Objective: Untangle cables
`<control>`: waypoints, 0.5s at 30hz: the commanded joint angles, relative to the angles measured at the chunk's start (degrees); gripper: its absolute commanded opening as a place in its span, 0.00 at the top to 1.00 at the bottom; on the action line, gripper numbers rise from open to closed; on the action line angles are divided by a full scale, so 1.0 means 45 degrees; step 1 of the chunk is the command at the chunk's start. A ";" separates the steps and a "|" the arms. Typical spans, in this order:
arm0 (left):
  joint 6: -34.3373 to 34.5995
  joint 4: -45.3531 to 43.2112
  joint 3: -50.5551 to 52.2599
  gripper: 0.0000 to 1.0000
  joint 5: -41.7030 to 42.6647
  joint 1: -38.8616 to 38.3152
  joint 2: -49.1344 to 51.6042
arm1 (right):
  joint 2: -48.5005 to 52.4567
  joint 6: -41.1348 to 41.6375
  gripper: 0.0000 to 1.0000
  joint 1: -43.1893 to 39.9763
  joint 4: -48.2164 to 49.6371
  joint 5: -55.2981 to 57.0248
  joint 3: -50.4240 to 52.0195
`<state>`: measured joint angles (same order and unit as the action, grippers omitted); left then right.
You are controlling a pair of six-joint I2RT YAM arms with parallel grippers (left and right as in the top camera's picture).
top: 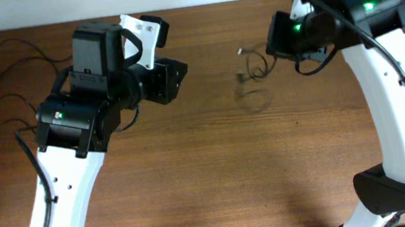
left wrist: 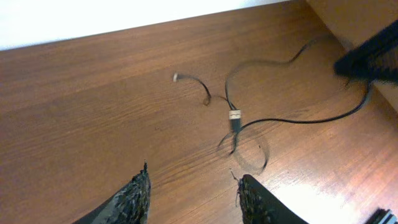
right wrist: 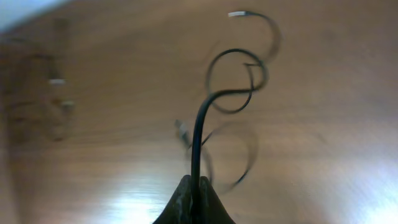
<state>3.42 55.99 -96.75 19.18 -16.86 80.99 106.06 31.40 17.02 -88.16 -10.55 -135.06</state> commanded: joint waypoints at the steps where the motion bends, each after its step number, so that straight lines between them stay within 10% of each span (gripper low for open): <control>1: -0.0107 0.0073 -0.0117 0.41 -0.0194 0.0005 -0.0073 | -0.0131 -0.0452 0.96 0.0044 0.0423 0.0102 -0.0505; 6: -0.0107 0.0068 -0.0117 0.25 0.0724 0.0005 0.0311 | -0.0447 -0.2458 0.96 -0.0039 0.1064 -0.5095 -0.1156; 15: -0.0112 -0.0102 -0.0117 0.29 0.4493 -0.0840 0.3332 | -0.0491 -0.0753 0.96 -0.0039 0.1613 -0.4269 -0.1530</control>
<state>3.20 56.29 -96.77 35.70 -17.89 92.01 104.88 26.17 17.02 -81.89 -28.82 -141.01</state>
